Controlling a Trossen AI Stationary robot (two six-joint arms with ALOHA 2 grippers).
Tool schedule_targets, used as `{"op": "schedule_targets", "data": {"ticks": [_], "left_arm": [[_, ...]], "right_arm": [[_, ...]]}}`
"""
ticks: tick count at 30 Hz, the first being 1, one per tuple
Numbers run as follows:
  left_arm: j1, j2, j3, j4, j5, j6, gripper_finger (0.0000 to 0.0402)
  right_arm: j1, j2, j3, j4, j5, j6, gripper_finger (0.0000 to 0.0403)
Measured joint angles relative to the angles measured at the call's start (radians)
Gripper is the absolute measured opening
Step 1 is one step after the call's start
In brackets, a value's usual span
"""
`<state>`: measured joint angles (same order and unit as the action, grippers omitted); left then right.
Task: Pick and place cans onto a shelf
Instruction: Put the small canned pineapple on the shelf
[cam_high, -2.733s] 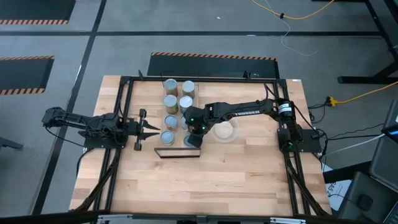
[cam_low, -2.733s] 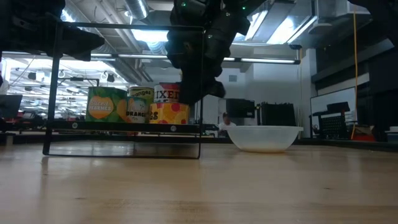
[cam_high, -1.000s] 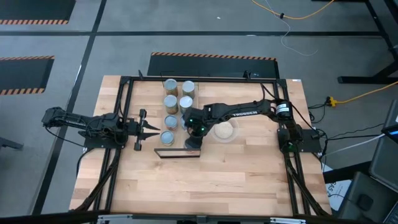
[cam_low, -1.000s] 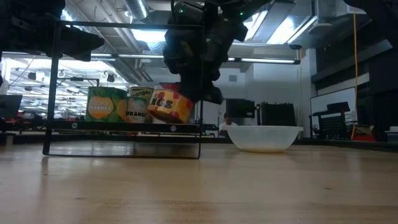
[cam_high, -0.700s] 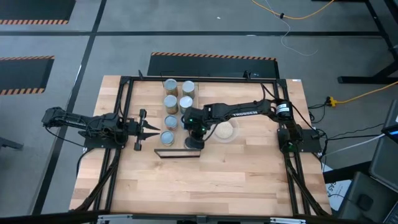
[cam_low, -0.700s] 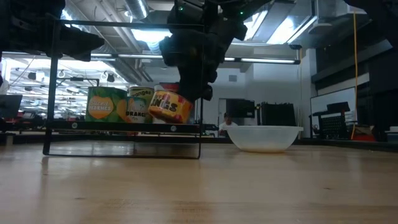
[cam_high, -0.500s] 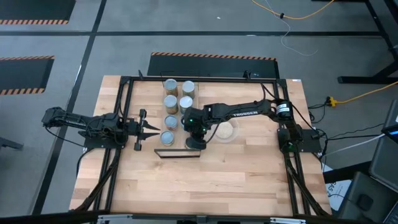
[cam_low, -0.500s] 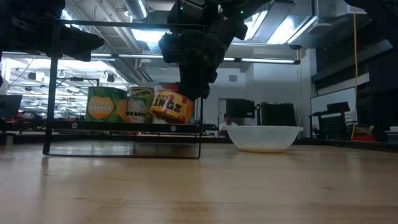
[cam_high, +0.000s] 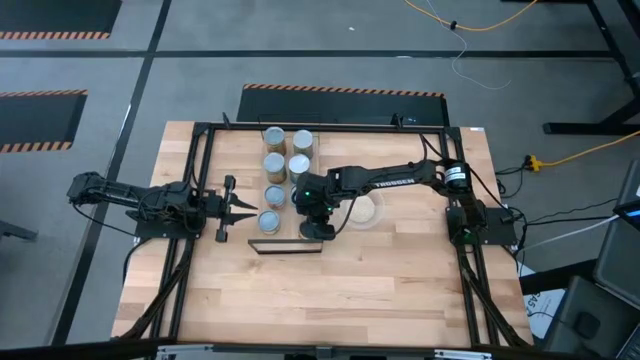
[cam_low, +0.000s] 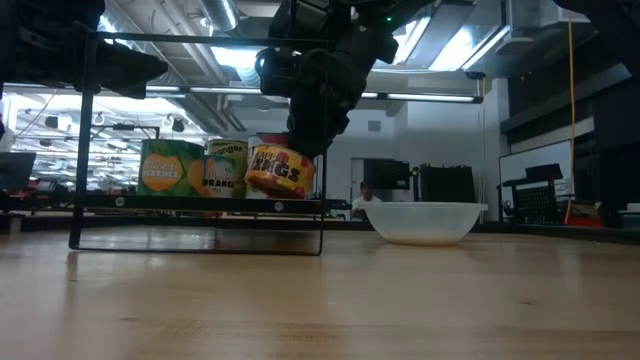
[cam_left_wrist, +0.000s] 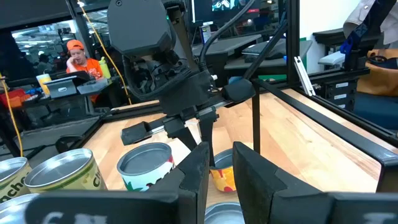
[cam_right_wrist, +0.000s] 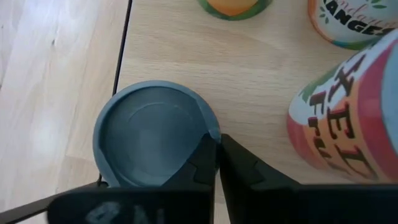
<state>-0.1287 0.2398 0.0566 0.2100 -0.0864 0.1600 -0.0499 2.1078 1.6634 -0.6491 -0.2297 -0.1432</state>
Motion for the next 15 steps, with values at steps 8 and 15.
{"op": "schedule_targets", "data": {"ticks": [8,15], "left_arm": [[0.000,0.000,0.000,0.000,0.000,0.000,0.0064],[0.000,0.000,0.000,0.000,0.000,0.000,0.0064]], "right_arm": [[-0.001,0.000,0.000,0.001,0.009,0.000,0.0034],[-0.001,0.000,-0.001,0.001,0.011,0.001,0.0046]]}}
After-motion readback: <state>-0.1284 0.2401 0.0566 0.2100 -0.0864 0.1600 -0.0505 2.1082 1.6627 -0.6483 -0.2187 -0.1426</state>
